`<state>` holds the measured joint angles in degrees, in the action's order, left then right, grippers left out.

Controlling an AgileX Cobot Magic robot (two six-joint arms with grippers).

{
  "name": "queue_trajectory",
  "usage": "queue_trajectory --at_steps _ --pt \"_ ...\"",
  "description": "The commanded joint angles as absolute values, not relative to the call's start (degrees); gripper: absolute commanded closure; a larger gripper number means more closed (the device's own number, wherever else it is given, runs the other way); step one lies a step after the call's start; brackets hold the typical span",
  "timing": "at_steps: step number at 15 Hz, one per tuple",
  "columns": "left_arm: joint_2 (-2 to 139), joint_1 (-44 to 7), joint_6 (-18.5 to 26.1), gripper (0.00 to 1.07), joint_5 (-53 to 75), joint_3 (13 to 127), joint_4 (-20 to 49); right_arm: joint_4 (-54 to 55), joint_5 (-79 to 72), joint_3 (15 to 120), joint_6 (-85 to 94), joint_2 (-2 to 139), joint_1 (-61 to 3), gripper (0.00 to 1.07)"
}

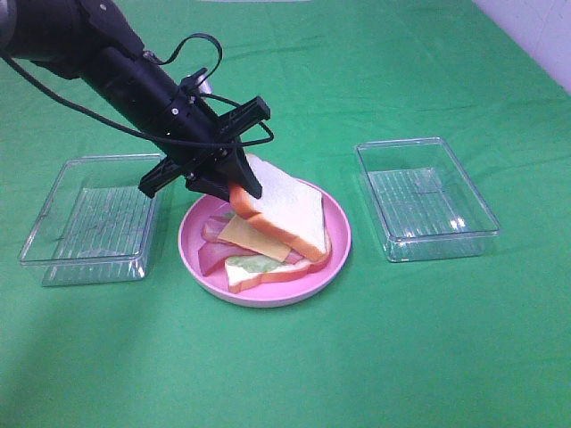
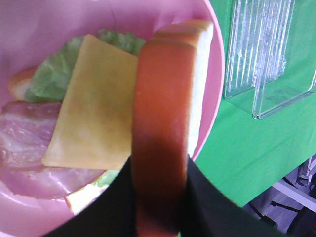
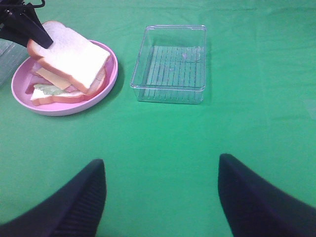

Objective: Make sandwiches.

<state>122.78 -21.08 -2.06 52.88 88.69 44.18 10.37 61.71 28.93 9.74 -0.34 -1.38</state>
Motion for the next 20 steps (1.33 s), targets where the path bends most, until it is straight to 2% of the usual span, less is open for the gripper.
queue_trajectory --at_steps 1,2,5,6,7,8,10,13,17,20 --pt "122.9 -21.3 -2.5 1.03 54.4 88.5 43.0 10.5 61.1 28.9 10.4 -1.2 -1.4 0.45" --pt "122.9 -21.3 -2.5 1.03 54.4 88.5 43.0 10.5 61.1 28.9 10.4 -1.2 -1.4 0.45" --pt "122.8 -21.3 -2.2 0.66 56.0 88.6 42.8 10.5 61.1 28.9 10.4 -1.2 -1.4 0.45" --pt "122.4 -21.3 0.3 0.53 56.3 88.6 41.4 10.5 61.1 28.9 10.4 -1.2 -1.4 0.45" --pt "121.9 -21.3 2.3 0.49 56.7 88.6 40.2 10.5 61.1 28.9 10.4 -1.2 -1.4 0.45" --pt "121.9 -21.3 2.3 0.49 56.7 88.6 40.2 10.5 61.1 28.9 10.4 -1.2 -1.4 0.45" --pt "119.7 -21.3 3.6 0.44 57.6 88.6 35.6 10.5 61.1 28.9 10.4 -1.2 -1.4 0.45" --pt "116.4 -21.3 3.6 0.28 60.4 88.8 32.5 10.5 61.1 28.9 10.4 -1.2 -1.4 0.45" --pt "111.7 -21.3 3.6 0.29 62.3 88.8 31.3 10.5 61.1 28.9 10.4 -1.2 -1.4 0.45" --pt "103.1 -21.3 3.6 0.29 64.8 88.8 21.3 10.5 61.1 28.9 10.4 -1.2 -1.4 0.45"
